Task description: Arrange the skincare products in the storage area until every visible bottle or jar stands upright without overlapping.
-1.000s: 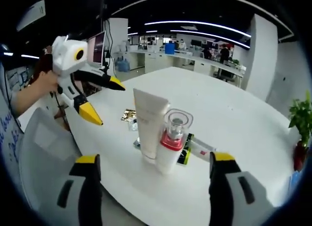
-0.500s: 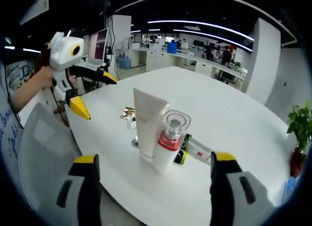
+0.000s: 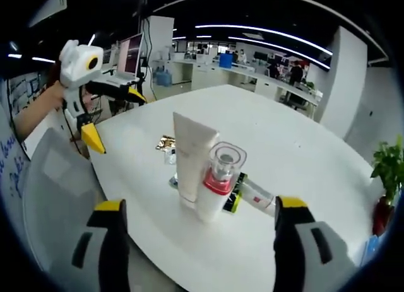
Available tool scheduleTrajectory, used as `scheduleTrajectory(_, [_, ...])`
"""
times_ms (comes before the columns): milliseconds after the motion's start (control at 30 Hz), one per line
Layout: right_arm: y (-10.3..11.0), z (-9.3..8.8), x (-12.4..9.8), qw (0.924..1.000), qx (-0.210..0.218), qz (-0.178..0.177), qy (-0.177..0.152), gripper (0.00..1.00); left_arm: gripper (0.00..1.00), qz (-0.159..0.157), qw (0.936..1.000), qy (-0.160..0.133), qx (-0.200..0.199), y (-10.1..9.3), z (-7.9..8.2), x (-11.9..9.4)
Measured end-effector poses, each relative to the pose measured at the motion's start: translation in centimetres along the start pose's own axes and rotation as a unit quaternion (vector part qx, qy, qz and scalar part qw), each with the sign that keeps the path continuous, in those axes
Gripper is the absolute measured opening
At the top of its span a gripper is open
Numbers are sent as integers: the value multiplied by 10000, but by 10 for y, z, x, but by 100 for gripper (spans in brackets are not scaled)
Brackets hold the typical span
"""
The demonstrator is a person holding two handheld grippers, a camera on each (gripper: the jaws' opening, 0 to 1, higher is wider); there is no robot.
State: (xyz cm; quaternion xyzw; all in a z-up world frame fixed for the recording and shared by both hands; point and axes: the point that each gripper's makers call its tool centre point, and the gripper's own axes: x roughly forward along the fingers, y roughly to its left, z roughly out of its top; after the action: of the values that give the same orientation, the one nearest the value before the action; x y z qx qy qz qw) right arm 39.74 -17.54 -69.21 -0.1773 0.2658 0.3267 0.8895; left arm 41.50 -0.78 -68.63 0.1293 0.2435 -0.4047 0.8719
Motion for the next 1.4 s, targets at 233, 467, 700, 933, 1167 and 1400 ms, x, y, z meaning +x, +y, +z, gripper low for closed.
scheduleTrajectory(233, [-4, -1, 0, 10000, -31, -17, 10, 99, 97, 73, 10000, 0, 54, 0, -3, -3])
scheduleTrajectory(467, [-11, -1, -2, 9999, -153, 10, 13, 100, 97, 97, 10000, 7, -3, -1, -5, -7])
scheduleTrajectory(700, [-23, -5, 0, 9994, -317, 0, 114, 100, 97, 11, 9998, -149, -119, -5, 1, -9])
scheduleTrajectory(933, [-34, -9, 6, 9995, -260, 141, 142, 100, 97, 81, 9998, -117, -156, -1, 1, -11])
scheduleTrajectory(1167, [-48, -19, 13, 9976, -519, 199, 405, 100, 97, 133, 9996, -57, -251, 2, -4, -10])
scheduleTrajectory(1400, [-64, -25, 27, 9953, -657, 300, 651, 100, 97, 100, 9995, -89, -291, 2, -3, -10])
